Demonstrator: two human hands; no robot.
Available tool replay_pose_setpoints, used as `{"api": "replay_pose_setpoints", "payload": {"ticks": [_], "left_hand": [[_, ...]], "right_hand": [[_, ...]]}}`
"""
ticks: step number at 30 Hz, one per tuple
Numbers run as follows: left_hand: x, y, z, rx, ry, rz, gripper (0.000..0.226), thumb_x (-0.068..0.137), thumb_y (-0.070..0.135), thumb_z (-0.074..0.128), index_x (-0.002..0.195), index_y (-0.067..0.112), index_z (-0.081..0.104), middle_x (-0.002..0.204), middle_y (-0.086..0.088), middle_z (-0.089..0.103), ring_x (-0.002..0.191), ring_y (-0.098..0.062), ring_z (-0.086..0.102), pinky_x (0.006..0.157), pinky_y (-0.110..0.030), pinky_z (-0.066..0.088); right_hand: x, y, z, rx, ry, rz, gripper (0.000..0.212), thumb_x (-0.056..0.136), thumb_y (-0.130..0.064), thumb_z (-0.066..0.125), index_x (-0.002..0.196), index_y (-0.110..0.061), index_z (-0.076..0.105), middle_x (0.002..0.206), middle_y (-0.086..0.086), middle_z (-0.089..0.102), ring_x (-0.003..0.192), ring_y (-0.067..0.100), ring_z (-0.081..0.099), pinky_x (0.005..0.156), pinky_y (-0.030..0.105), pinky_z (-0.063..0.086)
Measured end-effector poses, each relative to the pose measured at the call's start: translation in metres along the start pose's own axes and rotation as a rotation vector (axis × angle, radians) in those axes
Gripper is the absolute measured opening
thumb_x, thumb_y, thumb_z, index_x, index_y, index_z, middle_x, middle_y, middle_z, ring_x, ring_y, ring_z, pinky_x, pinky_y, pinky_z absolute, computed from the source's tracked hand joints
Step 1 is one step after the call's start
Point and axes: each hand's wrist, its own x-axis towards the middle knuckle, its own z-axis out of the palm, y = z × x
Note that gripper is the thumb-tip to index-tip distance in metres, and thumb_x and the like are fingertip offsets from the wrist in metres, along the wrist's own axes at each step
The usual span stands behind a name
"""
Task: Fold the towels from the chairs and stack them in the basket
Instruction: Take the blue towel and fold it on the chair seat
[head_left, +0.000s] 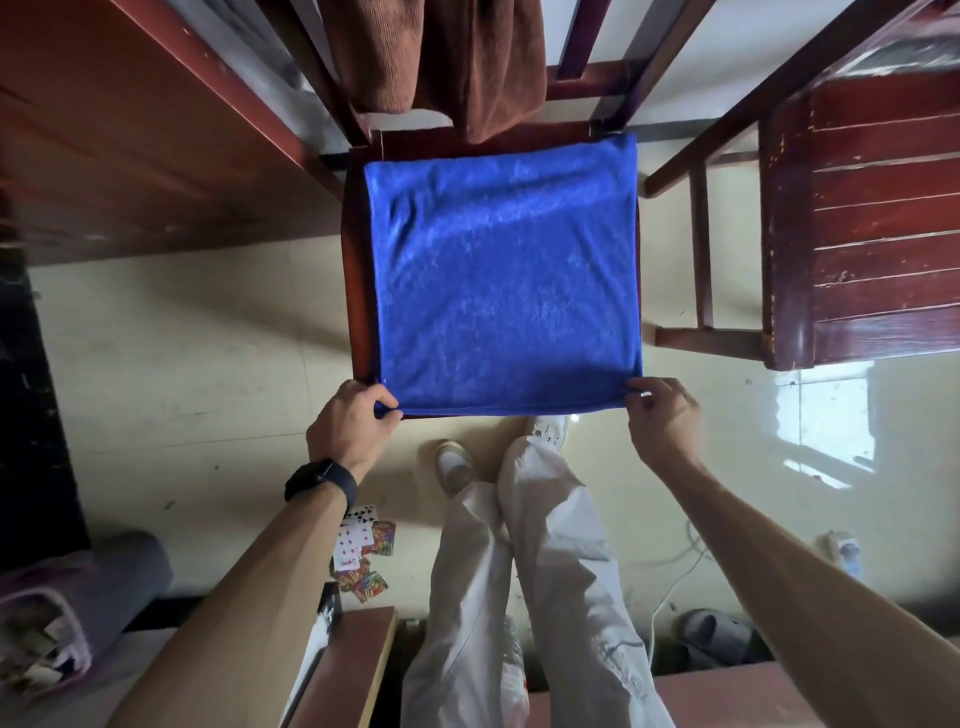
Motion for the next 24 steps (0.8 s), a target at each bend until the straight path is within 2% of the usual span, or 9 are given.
{"api": "replay_pose_setpoints", "payload": {"ticks": [3,6,8,11,13,16,20,22,24], "left_hand": [[0.003,-0.002,0.003,-0.214,-0.038,-0.122,0.009,0.080,0.035,0.077,0.087,0.032,0.073,0.093,0.010,0.065,0.091,-0.020,0.065,0.072,-0.029,0.049],[0.005,-0.004,0.007,-0.392,-0.082,-0.196,0.015,0.078,0.034,0.080,0.090,0.027,0.075,0.089,0.008,0.071,0.089,-0.015,0.066,0.080,-0.025,0.050],[0.007,-0.004,0.010,-0.477,-0.086,-0.261,0.019,0.078,0.039,0.080,0.088,0.025,0.072,0.089,0.005,0.072,0.087,-0.015,0.067,0.083,-0.027,0.051],[0.011,-0.001,0.015,-0.596,-0.052,-0.392,0.032,0.075,0.047,0.079,0.084,0.024,0.058,0.092,0.002,0.072,0.088,-0.021,0.071,0.086,-0.037,0.055],[0.012,-0.002,0.020,-0.595,-0.012,-0.444,0.032,0.078,0.043,0.076,0.082,0.025,0.050,0.095,-0.002,0.071,0.088,-0.027,0.071,0.086,-0.041,0.056],[0.009,0.003,0.022,-0.509,0.021,-0.448,0.024,0.083,0.042,0.071,0.083,0.024,0.055,0.092,0.001,0.069,0.086,-0.027,0.068,0.080,-0.036,0.054],[0.002,0.012,0.019,-0.346,0.005,-0.426,0.020,0.092,0.044,0.061,0.094,0.025,0.058,0.088,0.002,0.059,0.080,-0.026,0.053,0.070,-0.029,0.040],[0.001,0.013,0.019,-0.346,0.003,-0.422,0.018,0.092,0.044,0.060,0.091,0.027,0.058,0.089,0.001,0.061,0.080,-0.026,0.054,0.071,-0.029,0.041],[0.003,0.011,0.021,-0.399,-0.008,-0.447,0.017,0.088,0.041,0.063,0.086,0.025,0.059,0.089,0.001,0.066,0.082,-0.026,0.062,0.075,-0.030,0.049]], "right_hand": [[-0.003,-0.007,-0.001,0.106,0.030,0.126,0.013,0.089,-0.023,0.065,0.096,-0.019,0.076,0.100,-0.003,0.066,0.083,0.018,0.063,0.080,0.019,0.040],[-0.002,-0.009,0.001,0.348,0.031,0.349,0.014,0.082,-0.040,0.069,0.087,-0.027,0.067,0.093,-0.007,0.071,0.083,0.021,0.069,0.081,0.037,0.056],[0.000,-0.009,0.004,0.484,0.031,0.453,0.018,0.081,-0.028,0.071,0.095,-0.022,0.062,0.092,-0.003,0.069,0.079,0.024,0.072,0.083,0.047,0.060],[0.002,-0.012,0.006,0.642,0.028,0.575,0.029,0.084,-0.009,0.067,0.110,-0.012,0.054,0.092,0.004,0.067,0.076,0.024,0.073,0.074,0.040,0.060],[0.003,-0.010,0.007,0.633,0.017,0.596,0.028,0.084,-0.010,0.066,0.110,-0.010,0.059,0.085,0.007,0.072,0.078,0.024,0.074,0.072,0.037,0.060],[0.002,-0.007,0.008,0.590,0.048,0.567,0.017,0.084,-0.016,0.063,0.101,-0.016,0.063,0.073,0.003,0.072,0.075,0.025,0.075,0.076,0.041,0.062],[-0.006,-0.011,0.005,0.700,0.024,0.557,0.010,0.090,-0.018,0.062,0.100,-0.017,0.060,0.085,0.004,0.071,0.079,0.024,0.075,0.077,0.038,0.061],[-0.010,-0.012,0.003,0.769,-0.031,0.599,0.012,0.094,-0.018,0.061,0.105,-0.014,0.059,0.092,0.004,0.068,0.082,0.024,0.073,0.078,0.037,0.059],[-0.013,-0.011,0.004,0.783,-0.099,0.631,0.013,0.095,-0.016,0.062,0.108,-0.012,0.060,0.095,0.005,0.067,0.084,0.025,0.072,0.078,0.037,0.059]]}}
